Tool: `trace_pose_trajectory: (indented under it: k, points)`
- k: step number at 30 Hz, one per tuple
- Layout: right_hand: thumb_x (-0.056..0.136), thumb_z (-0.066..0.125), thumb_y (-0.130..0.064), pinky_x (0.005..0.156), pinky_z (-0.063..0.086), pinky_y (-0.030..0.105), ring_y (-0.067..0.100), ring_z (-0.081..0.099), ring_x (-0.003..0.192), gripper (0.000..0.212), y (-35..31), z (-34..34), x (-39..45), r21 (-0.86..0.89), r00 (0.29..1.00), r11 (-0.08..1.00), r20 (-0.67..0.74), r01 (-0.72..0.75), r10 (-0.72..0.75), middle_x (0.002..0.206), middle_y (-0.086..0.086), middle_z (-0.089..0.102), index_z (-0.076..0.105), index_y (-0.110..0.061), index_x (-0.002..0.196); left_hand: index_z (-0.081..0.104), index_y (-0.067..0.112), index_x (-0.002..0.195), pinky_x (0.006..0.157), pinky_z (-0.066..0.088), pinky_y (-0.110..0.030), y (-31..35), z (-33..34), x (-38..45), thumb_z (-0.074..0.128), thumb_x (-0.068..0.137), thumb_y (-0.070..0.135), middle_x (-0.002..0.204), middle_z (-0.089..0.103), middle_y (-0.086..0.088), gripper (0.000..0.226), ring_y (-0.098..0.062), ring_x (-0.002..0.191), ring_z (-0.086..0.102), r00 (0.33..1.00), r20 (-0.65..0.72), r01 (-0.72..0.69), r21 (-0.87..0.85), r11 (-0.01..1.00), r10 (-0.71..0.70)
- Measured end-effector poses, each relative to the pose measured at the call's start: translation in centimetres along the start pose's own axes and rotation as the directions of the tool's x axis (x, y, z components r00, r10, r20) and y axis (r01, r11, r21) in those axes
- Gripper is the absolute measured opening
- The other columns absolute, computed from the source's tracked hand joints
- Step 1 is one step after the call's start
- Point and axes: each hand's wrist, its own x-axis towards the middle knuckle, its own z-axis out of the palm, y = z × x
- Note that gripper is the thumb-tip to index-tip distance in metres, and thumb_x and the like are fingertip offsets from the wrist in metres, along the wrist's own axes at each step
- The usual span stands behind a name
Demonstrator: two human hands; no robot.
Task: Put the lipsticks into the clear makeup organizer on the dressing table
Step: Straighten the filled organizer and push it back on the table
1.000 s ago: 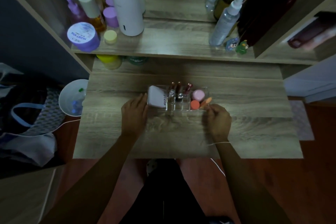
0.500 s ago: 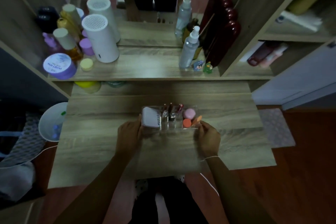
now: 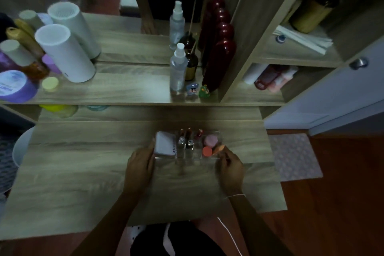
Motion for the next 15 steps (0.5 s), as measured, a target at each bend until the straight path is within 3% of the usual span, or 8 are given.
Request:
trace_pose_trajectory:
  k: [8,15]
  points:
    - [0.098,0.05,-0.022,0.083,0.055,0.042,0.022,0.065,0.088,0.022,3.3,-2.5,3.1,-0.017,0.999,1.0,0.044,-0.008,0.009,0.095,0.01,0.071,0.068,-0.013,0.105,0.054,0.012,0.128,0.084,0.04,-0.034,3.3,2.5,1.9,0.031,0.093,0.036,0.112,0.067,-0.014,0.049,-0.027,0.096,0.056,0.999,0.035,-0.041,-0.01,0.999,0.041]
    - [0.094,0.054,-0.023,0.079,0.049,0.028,0.016,0.063,0.086,0.017,4.6,-3.3,5.6,-0.013,0.999,1.0,0.021,-0.024,0.024,0.093,0.006,0.071,0.069,-0.017,0.1,0.047,0.015,0.135,0.081,0.045,-0.039,5.1,3.7,3.3,0.039,0.094,0.028,0.111,0.066,-0.013,0.044,-0.026,0.094,0.056,0.997,0.0,-0.083,-0.045,0.996,0.083]
